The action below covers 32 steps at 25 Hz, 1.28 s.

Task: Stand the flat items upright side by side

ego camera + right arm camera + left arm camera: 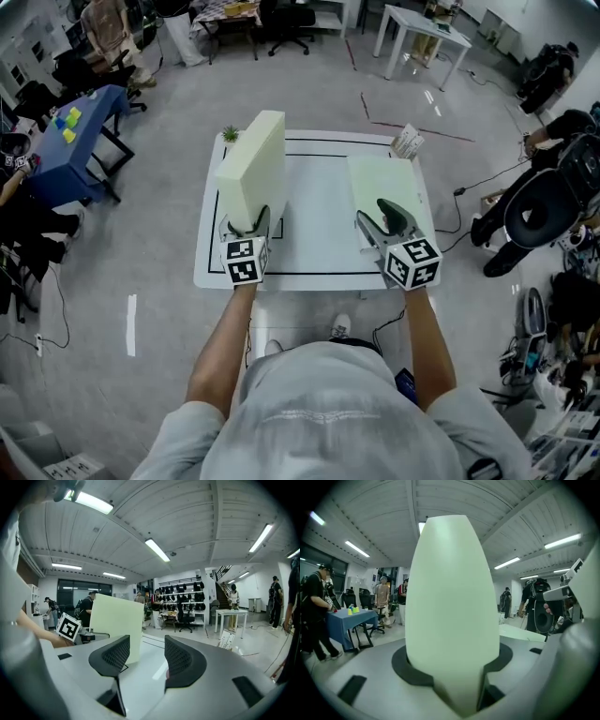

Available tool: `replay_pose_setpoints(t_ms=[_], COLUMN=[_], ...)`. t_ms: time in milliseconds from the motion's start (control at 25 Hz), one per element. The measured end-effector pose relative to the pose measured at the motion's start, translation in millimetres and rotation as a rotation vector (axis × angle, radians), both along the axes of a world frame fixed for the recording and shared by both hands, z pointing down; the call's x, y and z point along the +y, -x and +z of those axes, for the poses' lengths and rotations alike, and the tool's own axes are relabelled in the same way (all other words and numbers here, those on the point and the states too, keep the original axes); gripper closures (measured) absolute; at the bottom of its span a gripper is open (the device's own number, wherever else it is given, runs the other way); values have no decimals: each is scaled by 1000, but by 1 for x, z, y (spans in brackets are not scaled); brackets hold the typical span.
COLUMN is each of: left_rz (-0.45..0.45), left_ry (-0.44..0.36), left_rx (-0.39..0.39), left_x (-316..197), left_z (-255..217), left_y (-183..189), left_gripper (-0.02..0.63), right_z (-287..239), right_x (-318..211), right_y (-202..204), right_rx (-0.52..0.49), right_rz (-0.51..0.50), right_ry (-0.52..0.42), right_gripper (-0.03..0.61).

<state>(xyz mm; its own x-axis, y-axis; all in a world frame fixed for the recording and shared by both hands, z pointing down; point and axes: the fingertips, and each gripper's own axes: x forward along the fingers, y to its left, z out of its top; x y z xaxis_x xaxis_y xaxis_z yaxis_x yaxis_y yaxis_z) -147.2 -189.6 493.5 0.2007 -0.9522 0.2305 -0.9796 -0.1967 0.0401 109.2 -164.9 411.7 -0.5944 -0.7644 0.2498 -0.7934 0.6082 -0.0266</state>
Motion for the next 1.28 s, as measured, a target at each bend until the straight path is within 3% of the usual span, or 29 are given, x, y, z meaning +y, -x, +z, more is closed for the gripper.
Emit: replay_pose_setpoints(t_ms=[240, 520, 760, 1280], left_rz=[-82, -193, -237, -258], left_ry=[-27, -33, 7, -11], left_rx=[-85, -85, -109, -109], left_x=[-21, -42, -56, -92], left_z=[9, 12, 42, 44], left_y=[-35, -70, -80, -84], left_gripper=[328, 328, 327, 322], right_z=[7, 24, 40, 53], right_x=[-37, -57, -73, -75], right_y=[-20, -40, -66, -98], right_rx=[1, -8, -14, -21], right_rz=[-35, -60, -44, -34], right_ry=[-3, 25, 56, 87], right_gripper=[358, 371, 374, 376])
